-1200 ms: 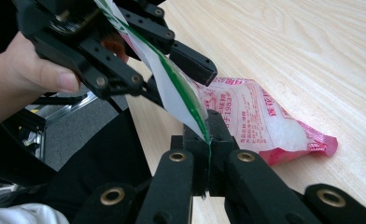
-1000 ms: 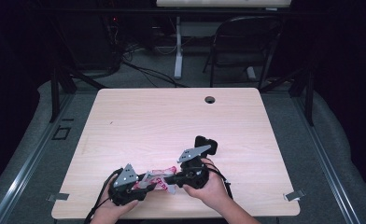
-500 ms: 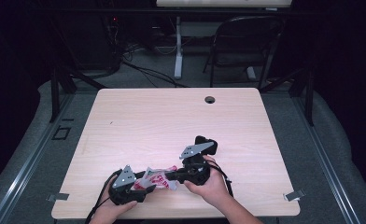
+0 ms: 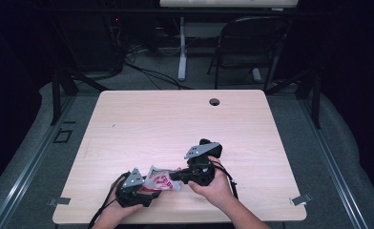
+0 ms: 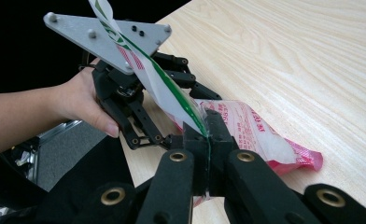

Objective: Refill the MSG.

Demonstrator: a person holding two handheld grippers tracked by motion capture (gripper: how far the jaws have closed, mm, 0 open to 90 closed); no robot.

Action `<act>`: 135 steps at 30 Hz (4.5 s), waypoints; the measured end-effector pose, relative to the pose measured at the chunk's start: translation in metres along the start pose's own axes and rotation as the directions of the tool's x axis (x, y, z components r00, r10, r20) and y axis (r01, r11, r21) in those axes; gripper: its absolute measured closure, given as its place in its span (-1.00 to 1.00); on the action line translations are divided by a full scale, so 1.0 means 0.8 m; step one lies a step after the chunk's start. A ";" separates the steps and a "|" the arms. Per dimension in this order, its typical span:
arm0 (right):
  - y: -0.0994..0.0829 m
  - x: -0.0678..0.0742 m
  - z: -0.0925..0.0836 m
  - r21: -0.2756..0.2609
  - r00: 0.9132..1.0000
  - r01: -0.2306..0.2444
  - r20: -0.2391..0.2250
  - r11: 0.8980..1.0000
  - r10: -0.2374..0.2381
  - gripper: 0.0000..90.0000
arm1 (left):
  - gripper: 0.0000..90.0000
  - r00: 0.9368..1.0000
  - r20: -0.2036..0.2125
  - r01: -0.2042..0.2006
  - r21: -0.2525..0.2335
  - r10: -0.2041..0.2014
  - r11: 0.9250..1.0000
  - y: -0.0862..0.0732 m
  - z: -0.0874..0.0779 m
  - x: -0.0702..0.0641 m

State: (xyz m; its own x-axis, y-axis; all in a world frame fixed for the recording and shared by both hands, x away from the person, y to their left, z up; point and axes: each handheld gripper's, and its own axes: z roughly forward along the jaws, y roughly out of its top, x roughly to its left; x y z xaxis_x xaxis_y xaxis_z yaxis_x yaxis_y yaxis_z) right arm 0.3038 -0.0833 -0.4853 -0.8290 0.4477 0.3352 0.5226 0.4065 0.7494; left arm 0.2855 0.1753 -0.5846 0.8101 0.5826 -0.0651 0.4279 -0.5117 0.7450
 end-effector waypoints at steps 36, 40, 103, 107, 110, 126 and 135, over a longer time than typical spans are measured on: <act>-0.019 0.004 -0.009 0.007 0.998 0.054 -0.013 0.999 -0.054 1.00 | -0.37 0.999 -0.021 -0.047 0.033 0.048 0.998 0.018 0.028 -0.006; -0.018 0.003 -0.011 0.002 0.999 0.047 -0.007 0.999 -0.047 1.00 | -0.17 0.998 -0.020 -0.058 0.024 0.058 0.998 0.017 0.027 -0.007; -0.004 -0.010 -0.030 -0.080 0.999 0.006 0.035 0.997 -0.003 0.84 | 0.29 0.995 -0.069 -0.072 0.020 0.073 0.997 0.024 0.026 -0.025; -0.003 -0.009 -0.033 -0.089 0.999 0.007 0.037 0.996 -0.003 0.63 | 0.31 0.993 -0.102 -0.051 0.011 0.052 0.999 0.026 0.023 -0.021; -0.003 -0.007 -0.033 -0.102 0.999 0.016 0.039 0.995 -0.012 0.45 | 0.32 0.991 -0.124 -0.051 0.010 0.051 0.999 0.026 0.020 -0.018; -0.014 0.001 -0.062 -0.179 0.996 0.038 0.083 0.983 -0.023 0.28 | 0.32 0.963 -0.269 -0.012 -0.040 0.001 0.999 0.039 0.007 0.004; -0.025 -0.004 -0.087 -0.222 0.991 0.015 0.133 0.975 0.015 0.34 | 0.33 0.943 -0.327 -0.078 -0.047 0.059 0.996 0.057 0.012 0.000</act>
State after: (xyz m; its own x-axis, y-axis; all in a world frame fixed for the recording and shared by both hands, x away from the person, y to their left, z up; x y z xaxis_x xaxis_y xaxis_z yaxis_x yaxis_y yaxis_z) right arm 0.2820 -0.1481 -0.4614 -0.7869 0.5561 0.2674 0.4529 0.2263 0.8624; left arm 0.3091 0.1455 -0.5570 0.6583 0.7259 0.1992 0.3442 -0.5257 0.7779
